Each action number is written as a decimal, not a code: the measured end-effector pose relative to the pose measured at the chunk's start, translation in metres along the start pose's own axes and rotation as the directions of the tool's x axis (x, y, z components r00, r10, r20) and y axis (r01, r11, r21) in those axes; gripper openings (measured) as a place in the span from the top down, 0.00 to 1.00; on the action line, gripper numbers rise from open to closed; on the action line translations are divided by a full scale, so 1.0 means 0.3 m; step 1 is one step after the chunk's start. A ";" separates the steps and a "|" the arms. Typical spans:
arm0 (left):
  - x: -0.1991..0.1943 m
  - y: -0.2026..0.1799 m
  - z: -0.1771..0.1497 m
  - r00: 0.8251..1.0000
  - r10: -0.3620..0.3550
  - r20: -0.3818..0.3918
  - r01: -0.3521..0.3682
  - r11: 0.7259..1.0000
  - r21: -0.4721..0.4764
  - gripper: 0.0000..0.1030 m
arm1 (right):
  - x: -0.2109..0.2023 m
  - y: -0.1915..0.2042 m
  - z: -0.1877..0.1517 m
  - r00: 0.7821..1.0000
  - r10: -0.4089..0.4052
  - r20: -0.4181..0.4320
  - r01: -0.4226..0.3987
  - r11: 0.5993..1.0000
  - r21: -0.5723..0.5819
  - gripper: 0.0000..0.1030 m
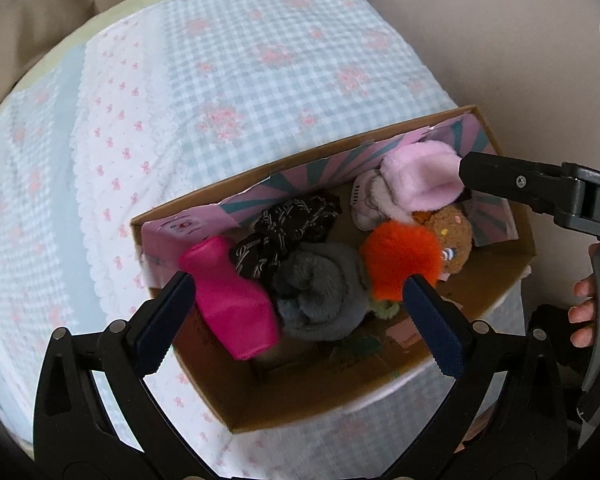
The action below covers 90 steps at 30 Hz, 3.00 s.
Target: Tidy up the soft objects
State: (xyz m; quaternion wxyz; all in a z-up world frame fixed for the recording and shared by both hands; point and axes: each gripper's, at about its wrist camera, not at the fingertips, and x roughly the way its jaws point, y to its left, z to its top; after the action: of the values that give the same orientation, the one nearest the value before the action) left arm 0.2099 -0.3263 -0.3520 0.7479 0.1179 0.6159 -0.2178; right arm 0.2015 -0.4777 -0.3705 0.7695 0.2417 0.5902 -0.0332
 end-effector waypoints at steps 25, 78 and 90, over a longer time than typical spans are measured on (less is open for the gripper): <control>-0.986 0.330 -0.434 0.878 0.120 0.464 -0.022 0.977 -0.212 0.00 | -0.772 0.649 -0.383 0.911 0.047 0.409 0.104 0.935 -0.339 0.06; -1.406 0.558 -0.797 0.654 0.303 0.693 -0.120 0.946 -0.300 0.00 | -0.977 0.952 -0.700 0.757 0.062 0.651 0.217 0.915 -0.339 0.06; -1.405 0.567 -0.786 0.652 0.302 0.695 -0.116 0.946 -0.302 0.00 | -0.979 0.954 -0.691 0.755 0.068 0.652 0.213 0.915 -0.342 0.06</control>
State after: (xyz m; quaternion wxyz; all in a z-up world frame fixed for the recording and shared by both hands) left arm 0.0233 0.0039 -0.0081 0.9598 0.0036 0.2674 -0.0853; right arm 0.0244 -0.2092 -0.0423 0.9565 0.0309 0.2889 -0.0258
